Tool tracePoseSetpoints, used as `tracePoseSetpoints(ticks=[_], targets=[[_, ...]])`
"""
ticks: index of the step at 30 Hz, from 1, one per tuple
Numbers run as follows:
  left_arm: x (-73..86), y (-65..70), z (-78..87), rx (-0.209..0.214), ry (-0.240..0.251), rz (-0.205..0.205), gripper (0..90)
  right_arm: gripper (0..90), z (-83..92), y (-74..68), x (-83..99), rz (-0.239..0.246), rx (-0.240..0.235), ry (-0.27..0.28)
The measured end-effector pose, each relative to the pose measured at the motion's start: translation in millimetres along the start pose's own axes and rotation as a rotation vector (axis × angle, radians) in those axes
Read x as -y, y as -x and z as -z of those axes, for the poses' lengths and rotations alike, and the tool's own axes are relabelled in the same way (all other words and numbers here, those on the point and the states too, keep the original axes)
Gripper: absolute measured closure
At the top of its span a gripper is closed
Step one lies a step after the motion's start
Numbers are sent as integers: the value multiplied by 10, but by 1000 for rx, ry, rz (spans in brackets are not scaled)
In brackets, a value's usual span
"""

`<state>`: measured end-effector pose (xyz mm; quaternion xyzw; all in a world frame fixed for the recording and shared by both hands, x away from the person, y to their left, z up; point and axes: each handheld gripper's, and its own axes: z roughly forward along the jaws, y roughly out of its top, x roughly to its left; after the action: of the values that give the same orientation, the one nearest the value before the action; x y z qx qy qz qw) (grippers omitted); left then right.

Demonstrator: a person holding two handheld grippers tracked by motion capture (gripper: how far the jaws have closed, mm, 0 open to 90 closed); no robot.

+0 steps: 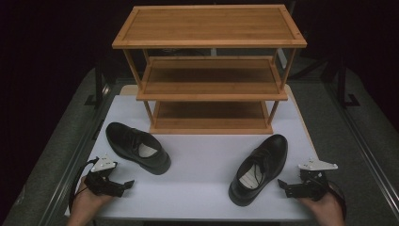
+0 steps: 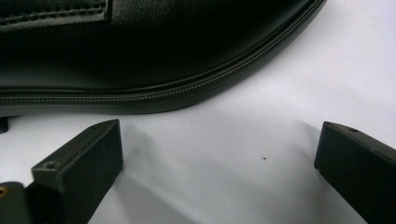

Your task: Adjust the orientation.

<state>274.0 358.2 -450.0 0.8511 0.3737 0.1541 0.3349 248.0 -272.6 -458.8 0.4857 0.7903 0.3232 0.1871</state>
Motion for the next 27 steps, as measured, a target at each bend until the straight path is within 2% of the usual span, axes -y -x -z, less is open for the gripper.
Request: tracePoseSetpoints(ticks=[7, 11, 14, 16, 20, 27], targets=[[0, -1, 5, 2, 1, 0, 0, 7, 0, 0, 0, 0, 0, 0], [-1, 1, 27, 10, 10, 22, 15, 7, 0, -2, 1, 0, 1, 0], [-7, -5, 109, -8, 19, 29, 145, 7, 0, -1, 0, 1, 1, 0], [-25, -15, 154, -15, 22, 31, 154, 7, -1, 0, 0, 0, 1, 0], [-57, -49, 246, -20, 44, 44, 281, 7, -1, 1, 0, 0, 0, 1], [-123, -127, 379, -37, 56, 61, 498, 7, -1, 2, 1, 0, 0, 2]])
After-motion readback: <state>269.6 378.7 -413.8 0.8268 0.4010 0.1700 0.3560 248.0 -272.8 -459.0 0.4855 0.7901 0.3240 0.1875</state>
